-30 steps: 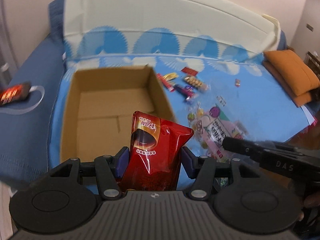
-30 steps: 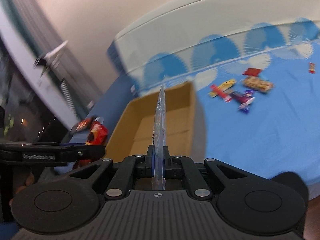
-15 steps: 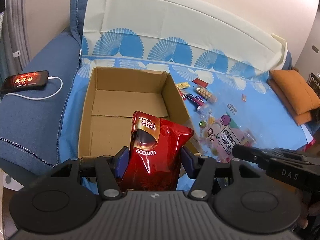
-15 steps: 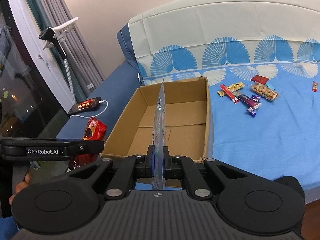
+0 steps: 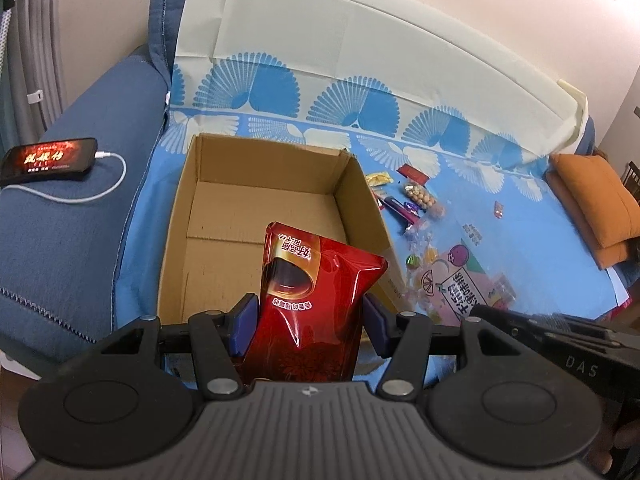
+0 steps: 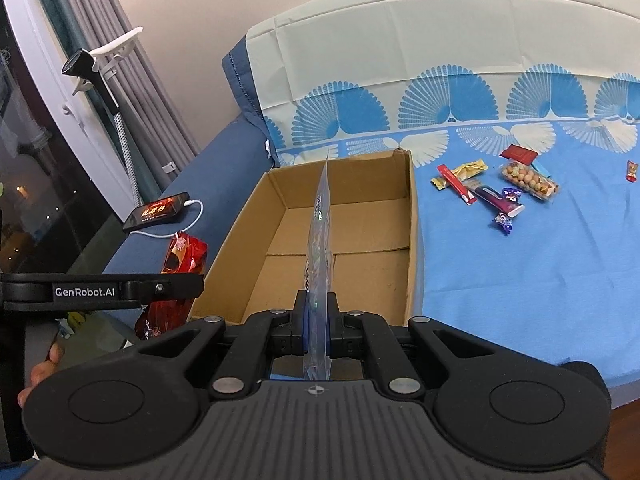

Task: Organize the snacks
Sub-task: 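Carry the candy bag and red pouch in both tools over the cardboard box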

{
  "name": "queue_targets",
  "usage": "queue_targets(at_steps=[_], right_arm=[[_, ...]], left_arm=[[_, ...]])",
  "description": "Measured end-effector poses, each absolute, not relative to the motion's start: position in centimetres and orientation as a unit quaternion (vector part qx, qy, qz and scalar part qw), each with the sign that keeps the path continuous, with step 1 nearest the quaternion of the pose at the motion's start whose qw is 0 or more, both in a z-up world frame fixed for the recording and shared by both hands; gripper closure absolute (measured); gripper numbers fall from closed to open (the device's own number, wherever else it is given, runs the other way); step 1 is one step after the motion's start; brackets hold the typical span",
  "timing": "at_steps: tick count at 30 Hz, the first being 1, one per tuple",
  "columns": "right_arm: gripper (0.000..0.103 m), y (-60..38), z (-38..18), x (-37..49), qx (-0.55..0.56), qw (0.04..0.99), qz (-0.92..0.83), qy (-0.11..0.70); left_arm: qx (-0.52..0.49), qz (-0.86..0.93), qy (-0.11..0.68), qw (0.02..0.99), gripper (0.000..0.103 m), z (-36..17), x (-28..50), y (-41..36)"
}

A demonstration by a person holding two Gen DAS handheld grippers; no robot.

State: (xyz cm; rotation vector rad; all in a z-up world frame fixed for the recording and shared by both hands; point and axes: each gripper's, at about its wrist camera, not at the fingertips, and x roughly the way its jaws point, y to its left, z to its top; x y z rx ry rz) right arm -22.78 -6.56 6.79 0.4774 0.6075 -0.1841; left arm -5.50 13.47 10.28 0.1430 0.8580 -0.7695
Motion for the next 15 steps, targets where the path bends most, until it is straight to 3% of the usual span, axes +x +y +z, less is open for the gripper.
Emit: queue_targets(at_steps=[15], right_arm=[[0.096,-10.0,5.5,-16.0,0.248,0.917,-0.094,0.299]], left_arm=[[0.082,-0.348,0.407,0.84,0.041,9.8,0.8,9.1]])
